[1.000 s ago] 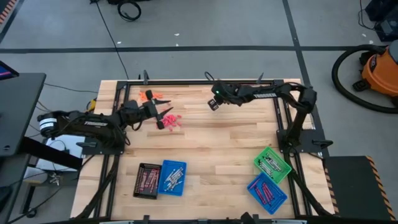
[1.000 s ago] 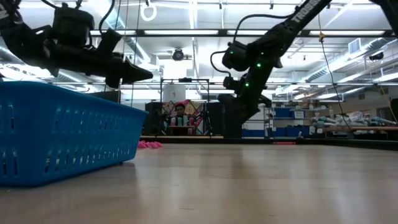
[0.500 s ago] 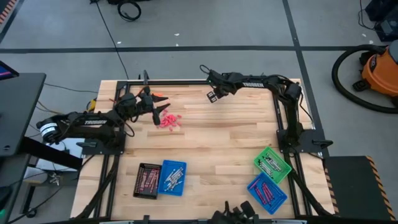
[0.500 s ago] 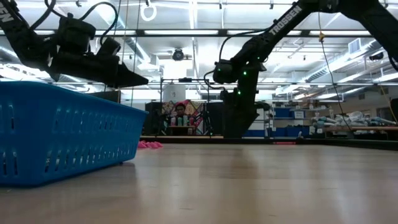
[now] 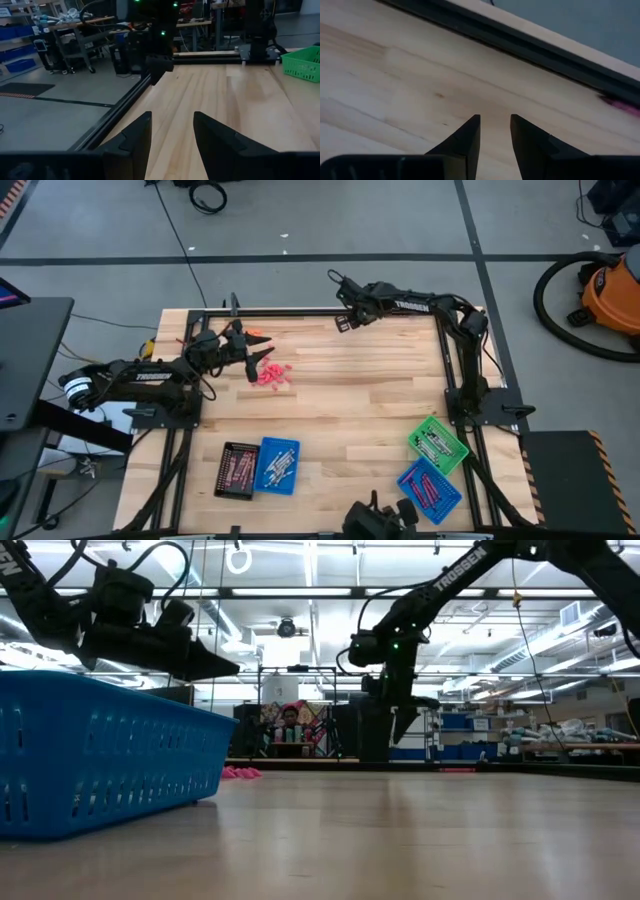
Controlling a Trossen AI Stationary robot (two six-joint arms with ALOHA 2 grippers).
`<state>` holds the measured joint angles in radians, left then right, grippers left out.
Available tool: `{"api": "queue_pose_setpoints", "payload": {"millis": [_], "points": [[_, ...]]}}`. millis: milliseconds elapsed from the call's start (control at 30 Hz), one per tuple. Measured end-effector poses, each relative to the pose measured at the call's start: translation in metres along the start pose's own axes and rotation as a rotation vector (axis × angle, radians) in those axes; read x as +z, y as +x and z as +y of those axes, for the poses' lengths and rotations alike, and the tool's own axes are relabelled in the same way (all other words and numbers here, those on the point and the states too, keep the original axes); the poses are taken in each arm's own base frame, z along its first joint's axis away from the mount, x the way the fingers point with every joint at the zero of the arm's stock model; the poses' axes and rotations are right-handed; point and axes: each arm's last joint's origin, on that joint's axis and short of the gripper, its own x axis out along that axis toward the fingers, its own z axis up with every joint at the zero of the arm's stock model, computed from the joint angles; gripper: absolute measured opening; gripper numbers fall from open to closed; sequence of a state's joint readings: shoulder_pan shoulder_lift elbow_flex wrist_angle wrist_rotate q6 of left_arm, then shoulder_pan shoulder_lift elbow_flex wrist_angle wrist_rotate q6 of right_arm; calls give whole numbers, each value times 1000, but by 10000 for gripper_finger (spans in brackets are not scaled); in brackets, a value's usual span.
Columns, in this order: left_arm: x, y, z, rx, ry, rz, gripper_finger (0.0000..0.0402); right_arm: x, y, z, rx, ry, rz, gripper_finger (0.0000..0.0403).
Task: Sort crayons
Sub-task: Put the red crayon into the right blue bin
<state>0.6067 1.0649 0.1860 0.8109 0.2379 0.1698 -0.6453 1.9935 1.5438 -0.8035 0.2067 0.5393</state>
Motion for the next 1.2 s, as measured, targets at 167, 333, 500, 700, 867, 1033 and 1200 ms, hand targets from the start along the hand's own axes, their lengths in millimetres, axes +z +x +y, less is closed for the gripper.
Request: {"api": "queue_pose_setpoints", "payload": {"millis": [167,333,500,700,867,1033,1200], "points": [[1,0,0,2,-3,-9,155,19,3,7,-19,-46,25,115],[1,0,0,1,-4,-5,155,29,11,11,-116,-177,212,115],[0,0,0,-1,-14,3,155,44,5,-5,-207,-260,365,115],[0,0,0,-1,-14,6,155,55,27,-29,-240,-428,501,115],[-1,0,0,-1,-15,10,155,60,39,-47,-252,-508,543,115],[-1,0,0,-1,-11,10,155,65,47,-65,-244,-484,569,115],[-1,0,0,-1,-10,9,155,65,58,-73,-233,-479,604,115]]}}
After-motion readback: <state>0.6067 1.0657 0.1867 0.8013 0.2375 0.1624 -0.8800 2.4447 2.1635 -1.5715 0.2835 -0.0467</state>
